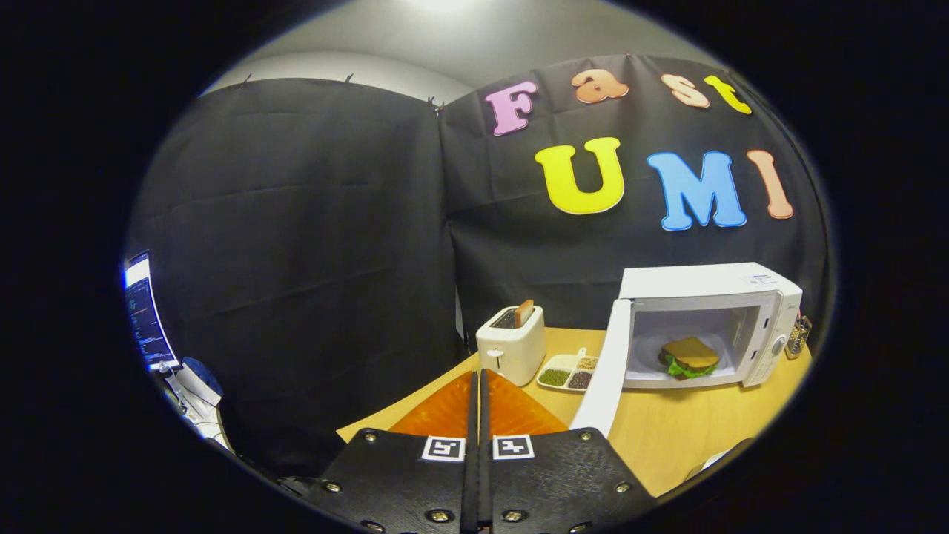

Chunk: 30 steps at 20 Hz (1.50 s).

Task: Open the microwave, put the food inside, and close the microwave door.

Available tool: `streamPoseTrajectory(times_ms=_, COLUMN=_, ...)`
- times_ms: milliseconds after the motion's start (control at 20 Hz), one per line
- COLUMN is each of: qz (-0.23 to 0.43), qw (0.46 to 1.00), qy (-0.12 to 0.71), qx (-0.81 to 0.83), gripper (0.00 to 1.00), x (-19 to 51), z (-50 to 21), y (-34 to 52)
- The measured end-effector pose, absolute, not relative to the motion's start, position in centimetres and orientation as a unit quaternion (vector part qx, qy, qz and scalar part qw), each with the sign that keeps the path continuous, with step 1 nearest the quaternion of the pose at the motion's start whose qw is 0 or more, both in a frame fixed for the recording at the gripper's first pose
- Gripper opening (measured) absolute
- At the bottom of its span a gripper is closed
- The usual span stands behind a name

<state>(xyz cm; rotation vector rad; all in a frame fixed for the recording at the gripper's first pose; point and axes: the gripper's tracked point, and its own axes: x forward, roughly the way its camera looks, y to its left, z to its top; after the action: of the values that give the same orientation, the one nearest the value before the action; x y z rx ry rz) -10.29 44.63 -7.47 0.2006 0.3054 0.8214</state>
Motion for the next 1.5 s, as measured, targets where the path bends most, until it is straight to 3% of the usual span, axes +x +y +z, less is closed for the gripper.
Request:
streamPoseTrajectory(times_ms=500, qz=0.42, qw=0.877, qy=0.225, qx=0.058, gripper=0.0, x=-13.3, z=-15.3, y=47.6)
streamPoseTrajectory(times_ms=800, qz=0.383, qw=0.888, qy=0.25, qx=0.04, gripper=0.0, x=-12.1, z=-19.0, y=46.6)
streamPoseTrajectory(times_ms=1500, qz=0.347, qw=0.895, qy=0.279, qx=0.031, gripper=0.0, x=-10.3, z=-20.8, y=39.4)
